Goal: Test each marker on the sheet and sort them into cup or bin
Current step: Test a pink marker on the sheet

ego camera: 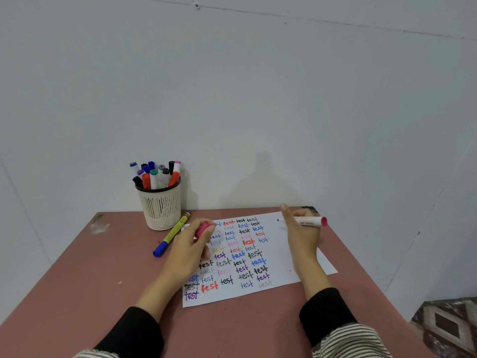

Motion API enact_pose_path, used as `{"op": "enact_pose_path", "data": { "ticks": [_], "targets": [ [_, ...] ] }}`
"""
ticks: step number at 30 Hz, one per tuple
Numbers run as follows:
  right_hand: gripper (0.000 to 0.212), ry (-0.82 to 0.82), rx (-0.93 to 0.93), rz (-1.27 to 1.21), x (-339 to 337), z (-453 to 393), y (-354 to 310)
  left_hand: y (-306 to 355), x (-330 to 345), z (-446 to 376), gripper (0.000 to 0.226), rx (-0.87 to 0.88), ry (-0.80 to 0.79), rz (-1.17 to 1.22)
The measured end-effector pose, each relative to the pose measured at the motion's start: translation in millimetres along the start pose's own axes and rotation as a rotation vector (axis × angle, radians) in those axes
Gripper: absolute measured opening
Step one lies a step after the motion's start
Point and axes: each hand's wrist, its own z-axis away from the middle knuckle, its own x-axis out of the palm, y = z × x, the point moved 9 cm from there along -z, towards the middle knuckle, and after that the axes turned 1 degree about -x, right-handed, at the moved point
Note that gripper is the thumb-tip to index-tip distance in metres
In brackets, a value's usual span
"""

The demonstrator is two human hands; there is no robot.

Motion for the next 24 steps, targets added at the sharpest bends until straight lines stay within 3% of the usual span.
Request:
{"op": "enact_pose_path", "data": {
  "ticks": [3, 8, 13, 17, 24],
  "targets": [
    [0.02, -0.101, 0.195, -0.132, 16, 6, 14, 1, 0, -1, 0.021, 0.009, 0.001, -0.005],
    [0.032, -0.37, 0.436, -0.435, 57, 28, 20, -5, 2, -6, 0.031, -0.09, -0.004, 0.197],
    [0.014, -0.541, 0.44, -0.398, 76, 43, 17, -3, 0, -7, 0.022, -0.09, -0.021, 0.244],
    [0.015, -0.626, 0.405, -0.349, 83, 49, 15, -5, -4, -7, 0.016, -0.089, 0.01, 0.243],
    [0.017, -0.619, 0.391, -0.331, 84, 50, 15, -3, -1, -8, 0.018, -0.056, -0.027, 0.239]
  ]
}}
